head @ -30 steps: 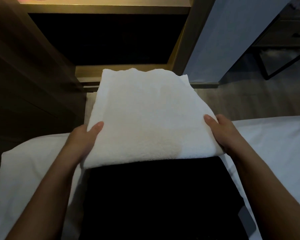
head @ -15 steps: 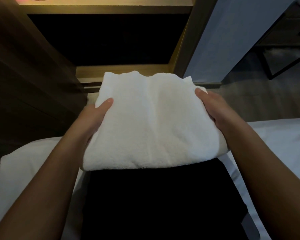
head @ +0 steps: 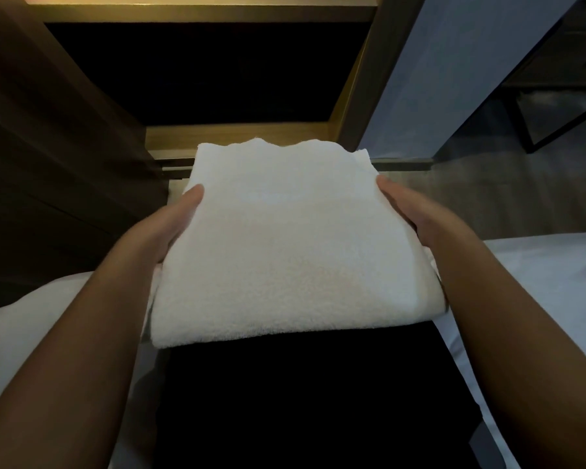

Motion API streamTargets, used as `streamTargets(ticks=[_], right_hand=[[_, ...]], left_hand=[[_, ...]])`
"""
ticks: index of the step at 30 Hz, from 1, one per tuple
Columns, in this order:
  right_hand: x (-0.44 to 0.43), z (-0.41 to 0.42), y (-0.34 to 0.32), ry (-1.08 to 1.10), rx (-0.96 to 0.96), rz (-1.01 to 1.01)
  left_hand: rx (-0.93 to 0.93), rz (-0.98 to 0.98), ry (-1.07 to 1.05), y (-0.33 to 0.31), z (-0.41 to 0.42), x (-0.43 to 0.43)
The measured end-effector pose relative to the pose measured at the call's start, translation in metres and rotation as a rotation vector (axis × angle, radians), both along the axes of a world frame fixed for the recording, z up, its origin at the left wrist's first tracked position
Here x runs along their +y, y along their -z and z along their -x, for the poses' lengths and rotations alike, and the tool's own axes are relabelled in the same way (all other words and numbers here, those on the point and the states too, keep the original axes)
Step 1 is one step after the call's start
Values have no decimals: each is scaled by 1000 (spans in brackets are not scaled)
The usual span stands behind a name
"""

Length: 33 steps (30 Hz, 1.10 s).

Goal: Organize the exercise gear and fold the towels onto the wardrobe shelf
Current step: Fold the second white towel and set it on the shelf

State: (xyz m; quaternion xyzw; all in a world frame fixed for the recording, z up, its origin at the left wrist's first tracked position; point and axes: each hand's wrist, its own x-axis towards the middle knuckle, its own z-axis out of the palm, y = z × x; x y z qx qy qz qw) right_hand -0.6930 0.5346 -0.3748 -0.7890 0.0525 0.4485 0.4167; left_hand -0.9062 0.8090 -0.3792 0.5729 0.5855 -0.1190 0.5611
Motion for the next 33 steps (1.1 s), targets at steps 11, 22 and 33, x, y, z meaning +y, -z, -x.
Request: streamTargets(ticks=[11, 22, 33], right_hand=[[-14, -8, 10, -52, -55, 73], [42, -28, 8, -63, 10, 172], [48, -29, 10, 27, -289, 36]], left_hand=[[36, 9, 63, 14, 17, 16], [52, -22, 156, 7, -44, 29], [-55, -370, 16, 9, -49, 20]])
